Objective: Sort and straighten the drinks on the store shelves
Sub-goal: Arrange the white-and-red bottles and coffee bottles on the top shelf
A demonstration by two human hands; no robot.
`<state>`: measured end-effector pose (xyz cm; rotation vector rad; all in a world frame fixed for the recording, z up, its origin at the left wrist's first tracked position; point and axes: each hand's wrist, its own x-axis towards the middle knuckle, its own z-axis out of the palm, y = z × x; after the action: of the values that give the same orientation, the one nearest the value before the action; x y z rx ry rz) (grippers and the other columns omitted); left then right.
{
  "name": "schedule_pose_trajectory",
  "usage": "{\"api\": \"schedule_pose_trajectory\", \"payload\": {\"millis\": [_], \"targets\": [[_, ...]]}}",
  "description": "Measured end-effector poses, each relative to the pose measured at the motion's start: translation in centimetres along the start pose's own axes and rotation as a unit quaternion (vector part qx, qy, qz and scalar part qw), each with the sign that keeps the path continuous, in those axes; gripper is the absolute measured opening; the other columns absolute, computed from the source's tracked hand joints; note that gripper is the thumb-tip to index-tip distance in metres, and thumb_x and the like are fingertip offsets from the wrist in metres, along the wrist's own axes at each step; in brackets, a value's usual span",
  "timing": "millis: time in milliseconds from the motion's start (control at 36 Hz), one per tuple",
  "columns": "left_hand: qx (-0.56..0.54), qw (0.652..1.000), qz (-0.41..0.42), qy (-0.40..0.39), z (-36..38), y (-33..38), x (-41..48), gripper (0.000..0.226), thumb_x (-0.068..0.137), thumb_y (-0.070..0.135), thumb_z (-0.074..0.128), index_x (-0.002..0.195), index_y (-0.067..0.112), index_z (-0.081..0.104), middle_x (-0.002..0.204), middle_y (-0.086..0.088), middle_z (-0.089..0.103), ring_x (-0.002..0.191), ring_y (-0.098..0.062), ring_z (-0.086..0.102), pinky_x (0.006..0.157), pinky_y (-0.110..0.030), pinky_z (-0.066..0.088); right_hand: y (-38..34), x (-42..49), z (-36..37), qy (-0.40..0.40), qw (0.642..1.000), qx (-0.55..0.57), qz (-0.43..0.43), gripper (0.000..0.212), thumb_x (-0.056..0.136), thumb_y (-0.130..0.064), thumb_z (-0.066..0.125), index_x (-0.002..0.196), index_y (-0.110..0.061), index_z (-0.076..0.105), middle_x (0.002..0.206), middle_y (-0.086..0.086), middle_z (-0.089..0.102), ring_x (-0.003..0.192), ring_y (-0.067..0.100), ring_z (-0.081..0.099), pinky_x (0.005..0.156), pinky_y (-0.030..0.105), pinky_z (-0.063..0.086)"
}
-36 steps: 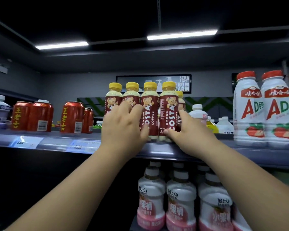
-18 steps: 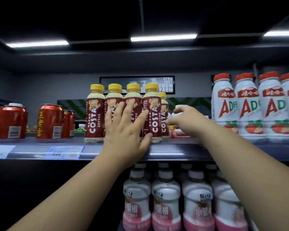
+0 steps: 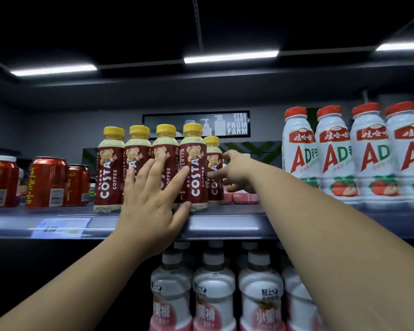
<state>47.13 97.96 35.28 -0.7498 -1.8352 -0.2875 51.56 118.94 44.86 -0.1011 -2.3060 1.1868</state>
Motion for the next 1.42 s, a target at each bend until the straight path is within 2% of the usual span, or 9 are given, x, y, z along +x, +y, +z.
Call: {"api": "schedule_pose_trajectory", "payload": {"millis": [111,250,417,611,861,972,1139,1278,1417], "targets": [[0.003,1.000,-0.003,0.001,0.0,0.1,-0.1,0.068,0.089,0.058,0.033,0.153,0.036,0.030,0.164,-0.012,0.016,0.148,-0.033,0.018,0.118,-0.062,0.014,0.6,0.5,-0.2,-0.011,1.000,0.015,-0.004,0.045,0.091,-0.009,0.072,0.125,-0.019,0.045,0.110,0.008,0.070,0.091,0.023,0.069,0.083,0.044,0.059],[0.006,1.000,-0.006,-0.003,-0.1,0.2,-0.2,0.068,0.089,0.058,0.033,0.153,0.036,0.028,0.164,-0.012,0.016,0.148,-0.033,0.018,0.119,-0.061,0.013,0.5,-0.3,-0.6,-0.002,1.000,0.002,-0.015,0.032,0.092,-0.007,0.071,0.092,-0.024,0.045,0.102,0.009,0.068,0.085,0.022,0.066,0.082,0.042,0.059],[0.009,1.000,-0.006,-0.005,-0.2,0.1,-0.1,0.068,0.089,0.058,0.034,0.153,0.036,0.028,0.163,-0.012,0.016,0.148,-0.033,0.018,0.119,-0.061,0.014,-0.2,-1.7,-0.6,0.041,0.998,-0.034,-0.025,0.030,0.088,-0.012,0.076,0.099,-0.019,0.049,0.107,0.013,0.069,0.098,0.033,0.070,0.088,0.051,0.059],[0.013,1.000,-0.011,-0.014,-0.1,0.0,-0.2,0.069,0.089,0.061,0.030,0.154,0.038,0.023,0.165,-0.011,0.011,0.149,-0.030,0.013,0.119,-0.061,0.012,-0.2,-4.6,-1.7,0.086,0.992,-0.069,-0.059,0.062,0.085,-0.022,0.079,0.138,-0.014,0.047,0.120,0.008,0.063,0.103,0.027,0.065,0.089,0.047,0.057],[0.001,1.000,-0.012,-0.019,-0.3,0.2,-0.2,0.068,0.090,0.060,0.029,0.154,0.037,0.027,0.164,-0.012,0.013,0.148,-0.033,0.015,0.119,-0.062,0.013,0.8,-8.0,-1.7,0.078,0.990,-0.001,-0.116,0.062,0.088,-0.021,0.075,0.142,-0.027,0.045,0.117,-0.001,0.067,0.098,0.015,0.068,0.074,0.032,0.055],[-0.016,1.000,-0.011,-0.016,-0.3,0.2,-0.3,0.067,0.090,0.060,0.031,0.153,0.037,0.030,0.164,-0.012,0.016,0.148,-0.033,0.018,0.118,-0.062,0.014,2.2,-7.8,-0.3,0.077,0.990,-0.053,-0.107,0.073,0.076,-0.031,0.084,0.137,-0.037,0.044,0.106,-0.009,0.069,0.096,0.016,0.070,0.084,0.046,0.060],[-0.022,0.999,-0.014,-0.019,-0.4,0.3,-0.6,0.064,0.091,0.059,0.028,0.152,0.039,0.028,0.165,-0.010,0.014,0.148,-0.033,0.019,0.119,-0.059,0.013,2.4,-8.0,0.2,0.109,0.982,-0.096,-0.123,0.074,0.074,-0.042,0.086,0.135,-0.038,0.044,0.098,-0.013,0.066,0.093,0.014,0.069,0.081,0.046,0.060],[-0.006,0.999,-0.009,-0.033,-0.9,0.3,-1.0,0.068,0.091,0.063,0.023,0.154,0.039,0.021,0.166,-0.009,0.008,0.150,-0.031,0.012,0.120,-0.055,0.013,2.1,-9.2,0.0,0.131,0.969,-0.158,-0.137,0.077,0.077,-0.048,0.082,0.141,-0.034,0.043,0.103,-0.011,0.063,0.095,0.011,0.062,0.070,0.025,0.044],[-0.017,0.999,-0.032,-0.036,-2.4,-0.6,-2.3,0.072,0.089,0.063,0.024,0.153,0.032,0.031,0.162,-0.008,0.023,0.149,-0.029,0.016,0.119,-0.048,0.017,1.7,-10.8,-0.4,0.200,0.952,-0.146,-0.179,0.079,0.077,-0.050,0.079,0.144,-0.034,0.040,0.120,-0.007,0.054,0.111,0.017,0.056,0.091,0.041,0.050]]}}
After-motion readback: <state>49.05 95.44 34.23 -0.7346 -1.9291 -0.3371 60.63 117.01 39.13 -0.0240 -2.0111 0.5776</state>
